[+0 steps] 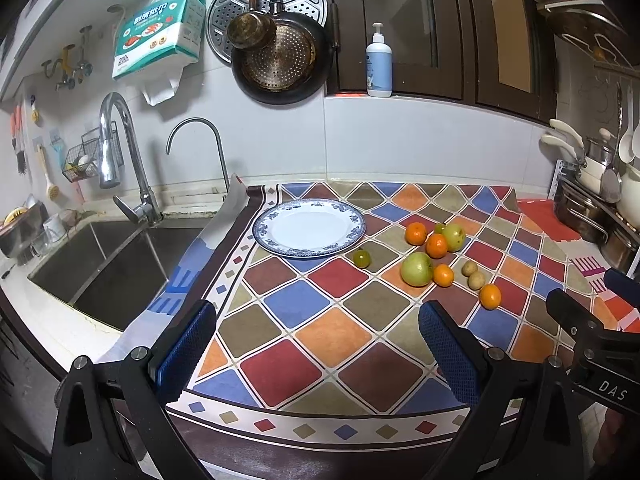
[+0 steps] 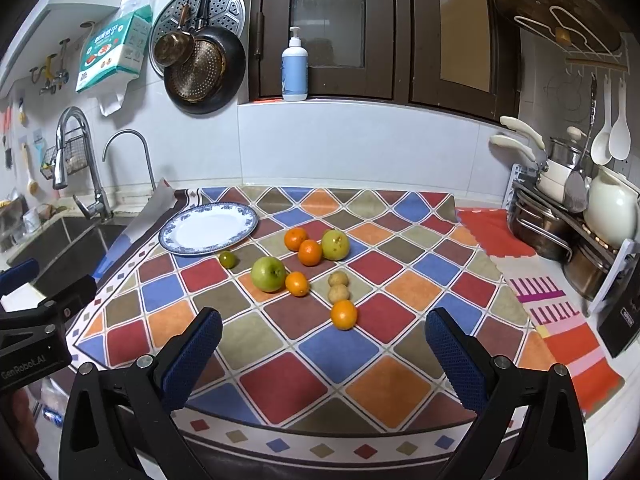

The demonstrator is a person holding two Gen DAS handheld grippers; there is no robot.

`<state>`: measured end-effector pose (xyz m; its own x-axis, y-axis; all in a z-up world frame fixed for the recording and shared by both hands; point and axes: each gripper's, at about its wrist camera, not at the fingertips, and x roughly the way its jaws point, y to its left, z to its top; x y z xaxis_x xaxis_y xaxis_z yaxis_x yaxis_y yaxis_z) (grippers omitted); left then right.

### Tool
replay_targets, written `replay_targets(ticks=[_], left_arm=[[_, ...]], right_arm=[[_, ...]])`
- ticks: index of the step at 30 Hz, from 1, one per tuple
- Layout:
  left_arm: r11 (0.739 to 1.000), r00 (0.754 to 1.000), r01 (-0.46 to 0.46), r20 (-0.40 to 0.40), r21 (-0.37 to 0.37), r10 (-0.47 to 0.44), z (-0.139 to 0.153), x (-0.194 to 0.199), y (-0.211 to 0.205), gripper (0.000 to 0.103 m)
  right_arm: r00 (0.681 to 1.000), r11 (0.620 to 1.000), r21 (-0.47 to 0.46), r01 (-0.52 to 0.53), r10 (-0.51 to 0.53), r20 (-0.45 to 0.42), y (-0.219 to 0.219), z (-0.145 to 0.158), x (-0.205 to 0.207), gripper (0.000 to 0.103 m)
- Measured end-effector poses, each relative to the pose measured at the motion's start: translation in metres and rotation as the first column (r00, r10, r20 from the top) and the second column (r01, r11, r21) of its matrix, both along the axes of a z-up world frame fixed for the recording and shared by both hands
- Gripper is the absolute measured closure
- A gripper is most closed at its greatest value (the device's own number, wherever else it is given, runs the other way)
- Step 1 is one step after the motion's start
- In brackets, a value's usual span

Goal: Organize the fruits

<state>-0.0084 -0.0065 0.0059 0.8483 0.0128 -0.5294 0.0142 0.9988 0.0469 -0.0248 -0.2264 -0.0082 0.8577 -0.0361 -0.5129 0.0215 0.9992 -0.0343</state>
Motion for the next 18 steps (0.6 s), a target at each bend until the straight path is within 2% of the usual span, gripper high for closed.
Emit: replay_targets(ticks=[18], left_arm=[[1.0, 1.0, 0.002, 0.002, -0.002, -0.002, -0.0023, -0.0013, 0.0004, 0.0]], right_arm=[[1.0, 1.0, 0.003, 0.001, -0.001, 0.0, 0.0003, -0.0002, 0.0002, 0.001]])
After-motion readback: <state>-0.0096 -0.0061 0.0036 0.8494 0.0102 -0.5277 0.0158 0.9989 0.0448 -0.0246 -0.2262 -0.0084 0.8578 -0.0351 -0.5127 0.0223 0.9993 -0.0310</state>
